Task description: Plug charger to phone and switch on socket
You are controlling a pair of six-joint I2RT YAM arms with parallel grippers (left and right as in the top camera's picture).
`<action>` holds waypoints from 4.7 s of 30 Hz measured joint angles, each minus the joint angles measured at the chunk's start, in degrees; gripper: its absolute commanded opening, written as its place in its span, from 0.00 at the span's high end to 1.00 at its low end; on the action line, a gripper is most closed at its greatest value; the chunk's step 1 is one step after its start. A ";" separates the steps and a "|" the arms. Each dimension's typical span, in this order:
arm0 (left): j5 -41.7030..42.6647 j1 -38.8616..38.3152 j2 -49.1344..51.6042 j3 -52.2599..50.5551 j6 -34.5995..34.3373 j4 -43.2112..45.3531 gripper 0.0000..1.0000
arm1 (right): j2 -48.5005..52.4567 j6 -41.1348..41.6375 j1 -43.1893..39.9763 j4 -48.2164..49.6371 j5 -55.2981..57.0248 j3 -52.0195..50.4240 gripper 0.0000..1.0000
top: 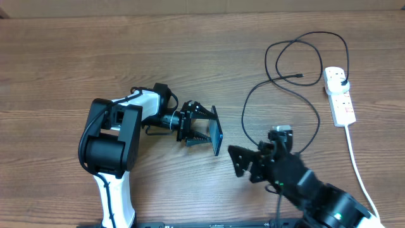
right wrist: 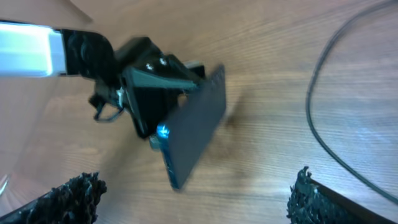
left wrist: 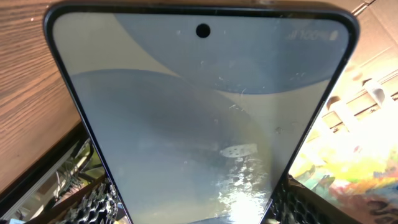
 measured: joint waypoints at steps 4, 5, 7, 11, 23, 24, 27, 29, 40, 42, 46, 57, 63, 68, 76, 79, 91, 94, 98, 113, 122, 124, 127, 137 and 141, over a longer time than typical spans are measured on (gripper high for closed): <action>0.22 0.00 0.00 0.00 0.00 0.00 0.38 | 9.51 2.45 6.99 6.47 7.37 0.20 0.00; 0.22 0.00 0.00 -0.02 -0.02 -0.04 0.38 | 11.87 3.26 7.65 7.45 8.74 0.20 0.01; 0.24 0.00 0.00 -0.02 0.00 -0.02 0.38 | 17.42 4.63 8.79 10.51 11.17 0.20 0.01; 0.24 0.00 0.00 -0.04 0.00 0.22 0.38 | 24.33 5.62 10.40 15.26 13.35 0.22 0.01; 0.24 0.00 0.00 -0.04 -0.02 2.16 0.37 | 30.10 6.01 10.99 16.61 17.16 0.22 0.12; 0.24 0.00 0.00 -0.04 -0.02 2.16 0.37 | 30.29 5.75 10.99 16.92 17.27 0.22 0.13; 0.24 0.00 0.00 -0.04 0.00 2.36 0.37 | 31.30 4.20 10.99 19.19 17.51 0.22 0.16; 0.24 0.00 0.00 -0.04 0.00 2.73 0.37 | 32.63 3.54 10.99 20.79 17.49 0.22 0.21; 0.22 0.00 0.00 -0.04 0.04 2.80 0.37 | 35.08 -1.18 10.99 25.11 17.51 0.22 0.34; 0.24 0.00 0.00 -0.04 0.04 2.80 0.37 | 35.85 -1.95 10.99 25.38 17.51 0.22 0.38; 0.24 0.00 0.00 -0.04 0.04 2.80 0.37 | 38.93 -2.69 10.99 25.90 18.40 0.22 0.45; 0.24 0.00 0.00 -0.04 0.22 2.80 0.37 | 39.65 -4.50 10.25 29.24 20.06 0.22 0.57; 0.24 0.00 0.00 -0.04 0.22 2.80 0.37 | 39.65 -4.70 7.48 29.24 18.69 0.22 0.63; 0.24 0.00 0.00 -0.04 0.22 2.80 0.37 | 39.65 -4.72 6.91 29.29 16.61 0.22 0.68; 0.20 0.00 0.00 -0.04 0.44 2.86 0.37 | 39.82 -4.70 6.91 29.46 15.72 0.22 0.79; 0.22 0.00 0.00 -0.04 0.92 2.99 0.37 | 39.82 -4.72 6.88 29.46 15.76 0.22 0.84; 0.24 0.59 0.00 -0.04 1.51 3.26 0.24 | 40.19 -4.17 6.45 29.40 16.04 0.22 0.92; -0.02 0.59 0.00 -0.04 1.49 3.13 0.01 | 40.22 -3.91 6.43 29.38 15.72 0.22 0.95; -1.57 0.59 0.00 -0.07 1.53 3.23 0.00 | 40.61 -4.42 6.54 29.38 13.31 0.22 0.96; -16.70 1.49 -14.03 2.97 7.32 -1.14 0.02 | 21.40 3.45 6.60 10.91 16.90 0.22 0.96; -50.25 2.51 -55.82 5.70 7.28 -15.10 0.06 | 8.76 22.16 6.60 3.63 18.80 0.13 0.96; -57.48 2.51 -65.35 5.75 6.82 -18.95 0.04 | 8.81 27.45 6.58 8.52 18.49 -1.68 0.96; -65.59 2.51 -77.75 5.84 4.28 -22.95 0.01 | 10.34 33.51 6.56 22.53 15.96 -7.30 0.96; -82.75 2.51 -95.54 -3.28 -18.01 -29.79 0.00 | 24.59 40.26 6.56 60.37 1.95 -15.80 0.96; -81.22 2.51 -95.69 -17.84 -30.16 -18.23 0.00 | 28.74 44.24 6.54 63.12 -0.13 -16.02 0.96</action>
